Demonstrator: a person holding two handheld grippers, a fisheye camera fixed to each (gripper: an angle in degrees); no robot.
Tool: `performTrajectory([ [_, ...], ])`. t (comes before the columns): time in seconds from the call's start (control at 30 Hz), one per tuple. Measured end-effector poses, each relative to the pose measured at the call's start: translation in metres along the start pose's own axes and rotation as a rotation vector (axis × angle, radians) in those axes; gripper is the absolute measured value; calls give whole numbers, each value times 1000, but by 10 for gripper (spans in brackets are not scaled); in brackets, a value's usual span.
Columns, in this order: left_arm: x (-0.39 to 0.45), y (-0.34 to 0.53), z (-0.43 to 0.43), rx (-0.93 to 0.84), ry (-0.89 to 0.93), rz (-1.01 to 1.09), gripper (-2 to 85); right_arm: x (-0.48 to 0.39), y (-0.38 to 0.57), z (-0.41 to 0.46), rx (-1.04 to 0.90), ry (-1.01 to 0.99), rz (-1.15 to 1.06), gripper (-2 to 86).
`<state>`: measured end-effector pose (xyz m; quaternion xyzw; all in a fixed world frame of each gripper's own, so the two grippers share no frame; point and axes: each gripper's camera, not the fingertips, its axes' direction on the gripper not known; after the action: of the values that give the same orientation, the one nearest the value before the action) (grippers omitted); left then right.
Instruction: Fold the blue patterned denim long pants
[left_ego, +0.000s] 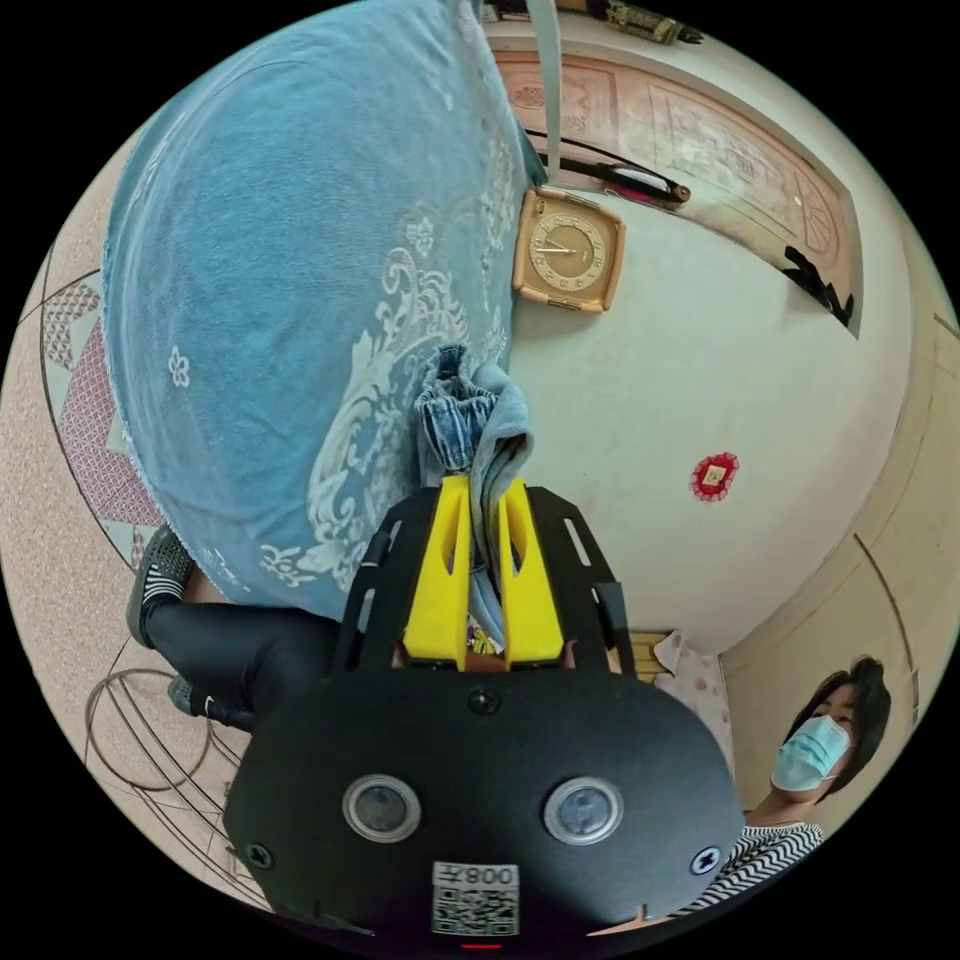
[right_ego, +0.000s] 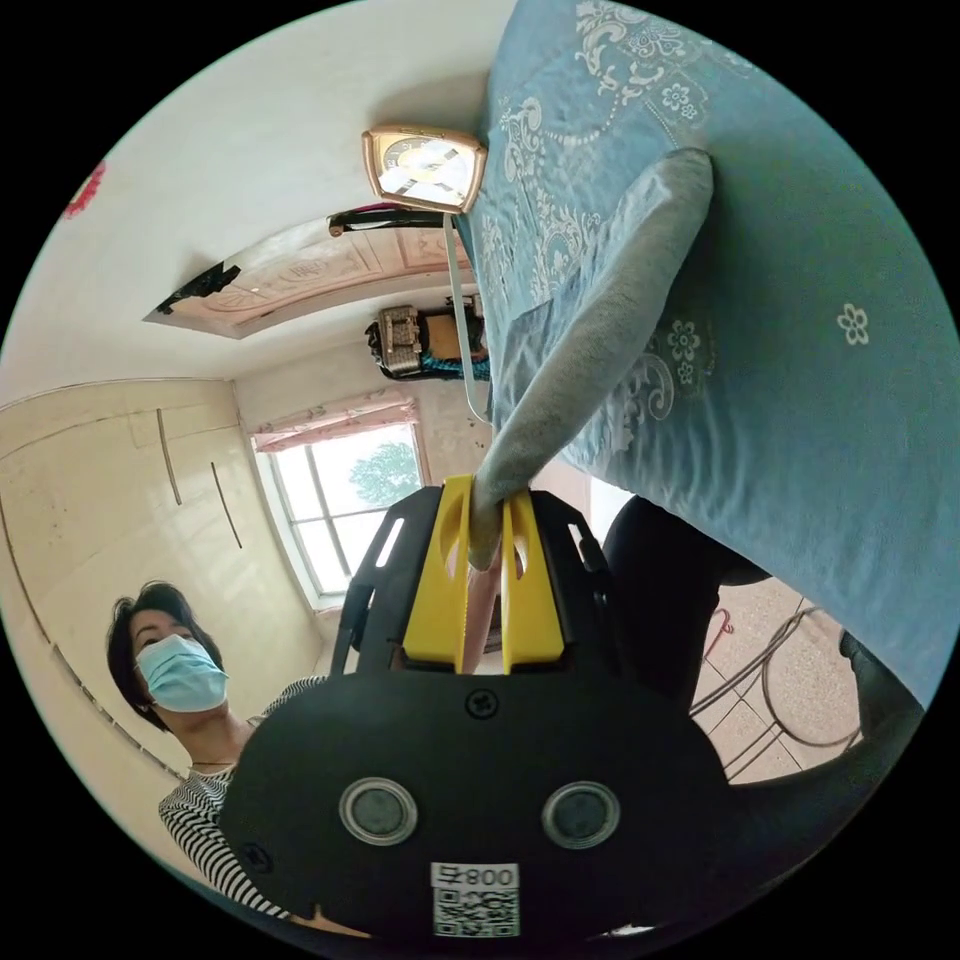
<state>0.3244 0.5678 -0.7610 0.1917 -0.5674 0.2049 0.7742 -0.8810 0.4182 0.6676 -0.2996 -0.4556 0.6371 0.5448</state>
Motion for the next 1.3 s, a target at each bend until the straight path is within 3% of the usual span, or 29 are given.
performTrajectory([
  [0.47,115,50,52,-134,50,90,45,-24,114,-131,67,-102,-143,23],
  [0.87,226,62,216,-373,38,210,40,-18,200,-282,279,-206,-221,20],
  [1.3,321,42,406,-508,-42,253,38,2,217,-417,403,-296,-231,26],
])
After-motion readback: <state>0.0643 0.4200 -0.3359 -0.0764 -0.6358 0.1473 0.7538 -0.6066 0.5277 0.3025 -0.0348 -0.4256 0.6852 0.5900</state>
